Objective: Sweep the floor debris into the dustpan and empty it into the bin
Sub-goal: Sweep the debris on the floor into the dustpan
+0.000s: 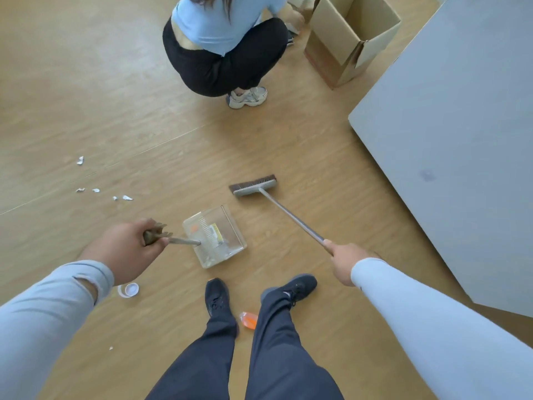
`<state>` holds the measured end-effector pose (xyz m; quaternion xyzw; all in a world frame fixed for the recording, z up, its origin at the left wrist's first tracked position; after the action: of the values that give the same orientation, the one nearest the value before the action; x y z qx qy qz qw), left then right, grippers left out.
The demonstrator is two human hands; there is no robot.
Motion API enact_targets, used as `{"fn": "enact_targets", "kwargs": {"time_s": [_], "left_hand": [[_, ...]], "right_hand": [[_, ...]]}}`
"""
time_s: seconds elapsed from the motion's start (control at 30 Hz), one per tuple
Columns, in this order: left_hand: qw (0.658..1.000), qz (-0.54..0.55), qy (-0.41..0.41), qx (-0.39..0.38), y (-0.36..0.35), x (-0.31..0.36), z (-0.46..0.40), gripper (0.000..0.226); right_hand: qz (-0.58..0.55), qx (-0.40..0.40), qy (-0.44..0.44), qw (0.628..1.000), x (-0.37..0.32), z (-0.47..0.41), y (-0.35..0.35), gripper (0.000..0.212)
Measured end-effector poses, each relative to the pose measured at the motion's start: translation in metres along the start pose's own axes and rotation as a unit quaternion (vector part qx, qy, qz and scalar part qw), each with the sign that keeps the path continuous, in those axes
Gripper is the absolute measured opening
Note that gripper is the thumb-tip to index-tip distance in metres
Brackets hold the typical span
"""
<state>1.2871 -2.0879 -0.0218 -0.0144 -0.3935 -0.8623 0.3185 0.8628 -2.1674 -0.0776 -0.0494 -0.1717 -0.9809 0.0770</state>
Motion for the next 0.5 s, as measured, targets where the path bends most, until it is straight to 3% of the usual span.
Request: {"fn": "enact_targets", "kwargs": {"time_s": [0.1, 0.23, 0.37, 0.5], "left_hand": [[1.0, -0.01, -0.006, -0.004, -0.004, 0.003, -0.002, 0.023], [0.999, -0.029, -0.015, -0.013, -0.007, 0.014, -0.004, 0.025], [0.998, -0.051, -0.032, -0.029, -0.01, 0.028, -0.008, 0.023], [0.994, -0.086, -0.055, -0.047, -0.016, 0.048, -0.017, 0.026]], "right_hand": [[0.03, -0.029, -0.032, 0.999, 0.048, 0.019, -0.032, 0.076], [0.022, -0.027, -0.047, 0.998, 0.101, 0.048, -0.052, 0.058], [-0.15, -0.014, -0.008, 0.989, 0.122, 0.075, -0.067, 0.051], [-0.314, -0.005, -0.029, 0.949, 0.12, 0.096, -0.079, 0.048]]}}
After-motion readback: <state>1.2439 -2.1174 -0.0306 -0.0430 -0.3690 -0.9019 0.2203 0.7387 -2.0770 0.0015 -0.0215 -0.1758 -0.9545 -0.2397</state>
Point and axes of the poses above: each hand's wrist, its own z-axis away from the middle knuckle, its own y-axis out of the back of the hand, x = y × z, the point moved 5 cm from there along -z, towards the middle knuckle, and after that the axes turned 9 degrees about -x, right-handed, at the moved point
